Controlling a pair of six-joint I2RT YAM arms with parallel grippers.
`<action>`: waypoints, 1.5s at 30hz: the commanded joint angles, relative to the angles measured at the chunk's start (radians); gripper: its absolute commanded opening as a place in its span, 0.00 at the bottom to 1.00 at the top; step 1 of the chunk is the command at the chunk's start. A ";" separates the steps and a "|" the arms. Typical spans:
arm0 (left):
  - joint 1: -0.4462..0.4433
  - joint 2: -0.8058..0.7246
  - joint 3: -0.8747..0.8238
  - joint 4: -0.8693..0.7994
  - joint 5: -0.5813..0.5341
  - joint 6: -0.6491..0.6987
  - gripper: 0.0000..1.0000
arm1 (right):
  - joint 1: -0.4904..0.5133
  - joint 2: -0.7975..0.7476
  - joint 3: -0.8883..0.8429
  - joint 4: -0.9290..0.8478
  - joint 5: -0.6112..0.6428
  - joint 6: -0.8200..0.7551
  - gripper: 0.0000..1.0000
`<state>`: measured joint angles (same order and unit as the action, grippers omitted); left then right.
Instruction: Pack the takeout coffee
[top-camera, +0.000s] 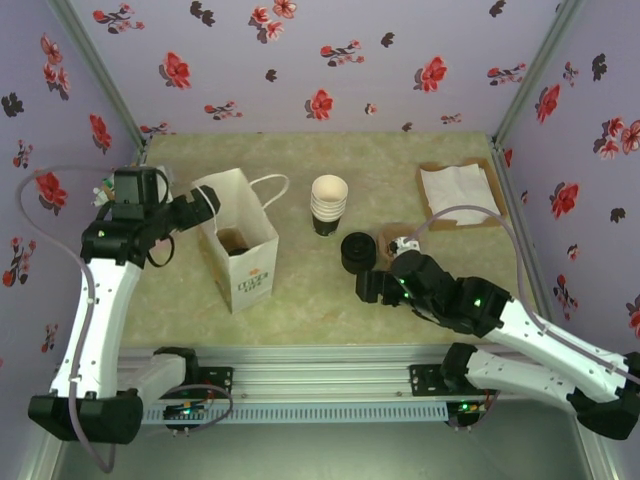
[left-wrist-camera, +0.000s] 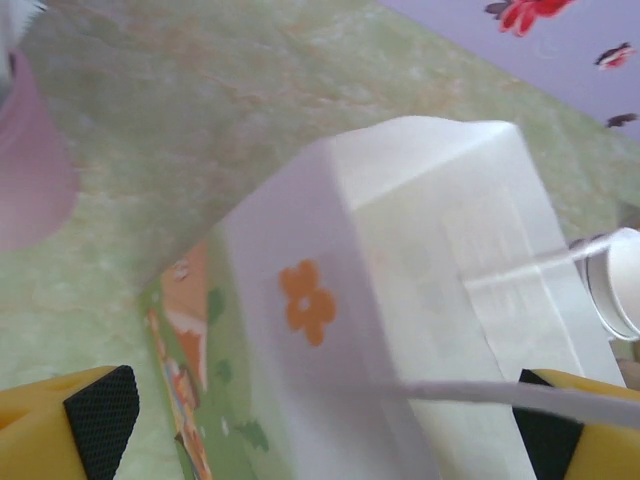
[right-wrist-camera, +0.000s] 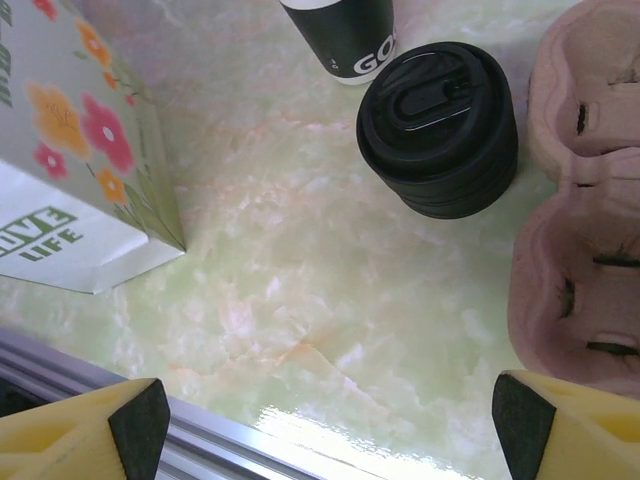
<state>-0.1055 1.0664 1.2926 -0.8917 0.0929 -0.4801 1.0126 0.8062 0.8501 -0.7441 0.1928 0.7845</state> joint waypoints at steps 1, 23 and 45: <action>0.009 0.037 0.042 -0.057 0.017 0.044 0.98 | -0.009 -0.007 0.004 0.030 -0.019 -0.051 0.87; 0.016 -0.106 -0.137 -0.076 0.031 -0.007 0.99 | -0.040 0.437 0.371 0.163 -0.197 -0.181 0.84; 0.059 -0.161 -0.181 -0.084 0.078 0.032 0.99 | -0.036 0.955 0.967 0.235 -0.362 -0.202 0.78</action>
<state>-0.0582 0.9150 1.1233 -0.9657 0.1463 -0.4782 0.9768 1.7287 1.7638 -0.5430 -0.1341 0.5934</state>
